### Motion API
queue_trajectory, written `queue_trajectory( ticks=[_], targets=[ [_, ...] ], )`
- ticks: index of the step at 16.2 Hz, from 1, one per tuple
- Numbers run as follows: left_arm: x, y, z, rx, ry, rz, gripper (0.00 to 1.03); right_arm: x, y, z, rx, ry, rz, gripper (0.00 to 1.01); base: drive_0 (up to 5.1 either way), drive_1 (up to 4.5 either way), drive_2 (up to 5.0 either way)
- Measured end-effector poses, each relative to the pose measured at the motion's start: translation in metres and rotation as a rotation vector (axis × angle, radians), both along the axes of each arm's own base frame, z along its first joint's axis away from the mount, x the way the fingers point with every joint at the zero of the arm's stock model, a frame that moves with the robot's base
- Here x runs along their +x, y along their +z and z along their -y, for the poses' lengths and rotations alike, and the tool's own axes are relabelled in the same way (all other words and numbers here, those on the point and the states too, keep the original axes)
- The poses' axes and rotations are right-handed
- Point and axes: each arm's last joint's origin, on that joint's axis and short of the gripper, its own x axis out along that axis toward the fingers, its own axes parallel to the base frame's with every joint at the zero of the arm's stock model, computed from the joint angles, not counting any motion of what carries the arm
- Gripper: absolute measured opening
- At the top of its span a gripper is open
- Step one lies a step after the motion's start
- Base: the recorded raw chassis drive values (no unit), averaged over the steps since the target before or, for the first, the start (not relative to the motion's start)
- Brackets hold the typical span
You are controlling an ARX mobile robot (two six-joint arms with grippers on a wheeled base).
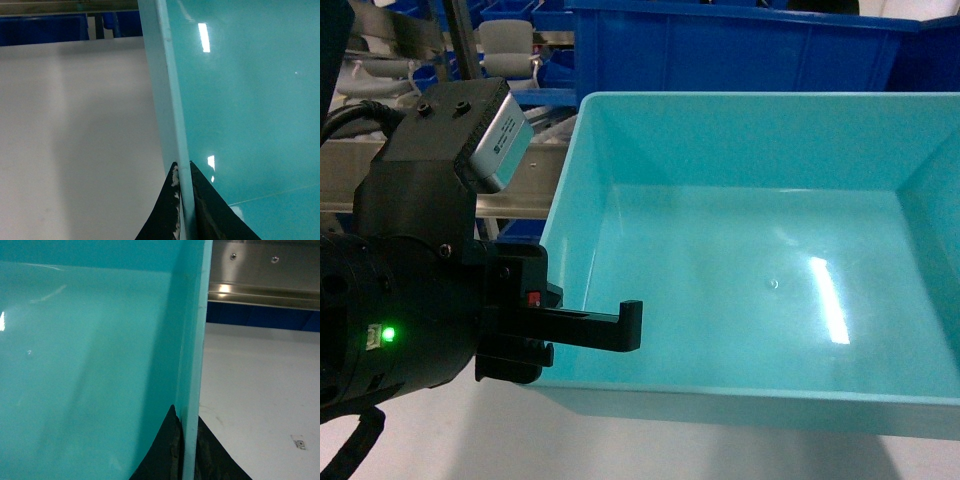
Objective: Organize blue bins on left shelf correctly
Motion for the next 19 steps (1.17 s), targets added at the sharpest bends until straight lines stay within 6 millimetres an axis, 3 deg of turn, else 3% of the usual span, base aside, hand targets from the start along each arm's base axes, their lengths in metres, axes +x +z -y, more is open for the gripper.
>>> queue_trajectory(
  ticks=[19],
  targets=[
    [-0.0003,-0.0004,-0.0001,0.001,0.0,-0.002,0.02,0.0,-0.0002,0.0,0.0,0.0,-0.002,0.02,-4.9,2.43,2.4]
  ],
)
